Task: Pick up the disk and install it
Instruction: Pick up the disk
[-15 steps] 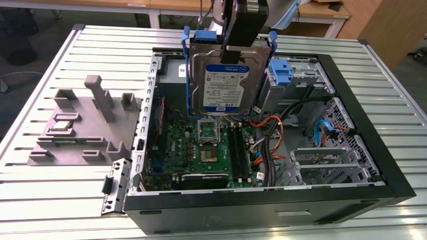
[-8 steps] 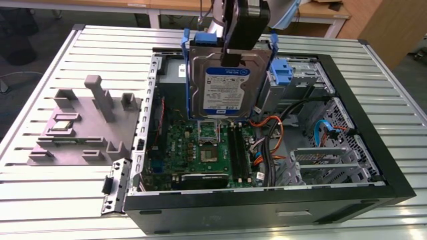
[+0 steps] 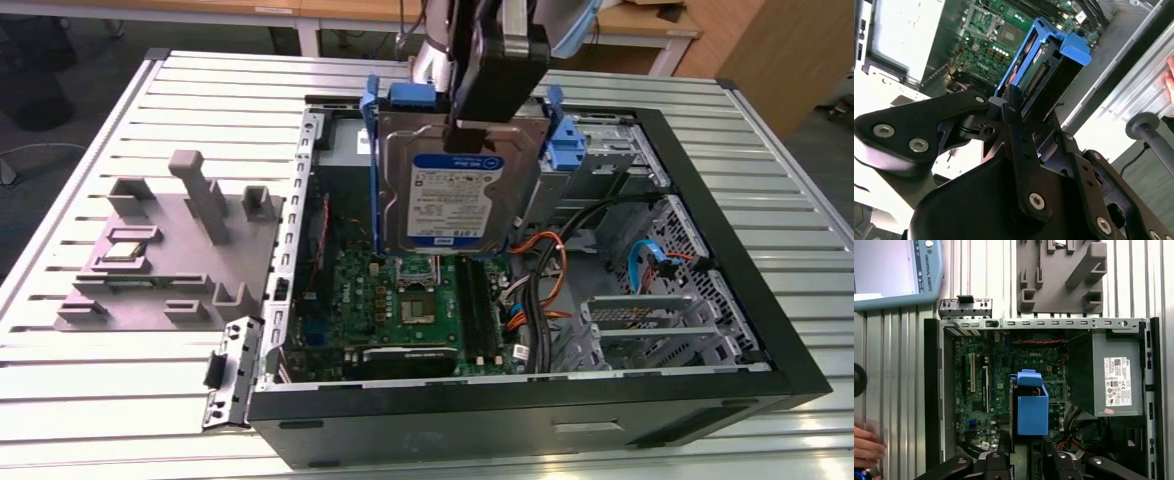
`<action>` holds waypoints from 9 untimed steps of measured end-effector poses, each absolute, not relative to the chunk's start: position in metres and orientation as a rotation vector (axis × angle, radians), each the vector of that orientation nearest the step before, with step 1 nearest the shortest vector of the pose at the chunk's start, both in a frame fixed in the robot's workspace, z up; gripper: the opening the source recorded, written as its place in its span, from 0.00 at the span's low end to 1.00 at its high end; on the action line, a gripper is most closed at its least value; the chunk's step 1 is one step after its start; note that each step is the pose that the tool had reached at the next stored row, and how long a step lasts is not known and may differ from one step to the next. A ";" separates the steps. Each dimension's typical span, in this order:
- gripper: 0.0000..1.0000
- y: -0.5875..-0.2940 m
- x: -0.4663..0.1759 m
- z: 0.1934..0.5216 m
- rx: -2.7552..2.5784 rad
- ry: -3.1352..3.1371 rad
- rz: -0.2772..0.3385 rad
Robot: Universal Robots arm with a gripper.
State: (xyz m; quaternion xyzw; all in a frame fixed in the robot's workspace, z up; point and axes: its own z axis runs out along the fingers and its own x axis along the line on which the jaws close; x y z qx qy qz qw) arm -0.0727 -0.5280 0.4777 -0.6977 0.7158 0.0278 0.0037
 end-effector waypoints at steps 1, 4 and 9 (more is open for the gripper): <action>0.35 -0.531 -0.073 0.478 -2.187 2.243 0.087; 0.35 -0.541 -0.073 0.477 -2.187 2.243 0.087; 0.35 -0.555 -0.072 0.477 -2.187 2.244 0.087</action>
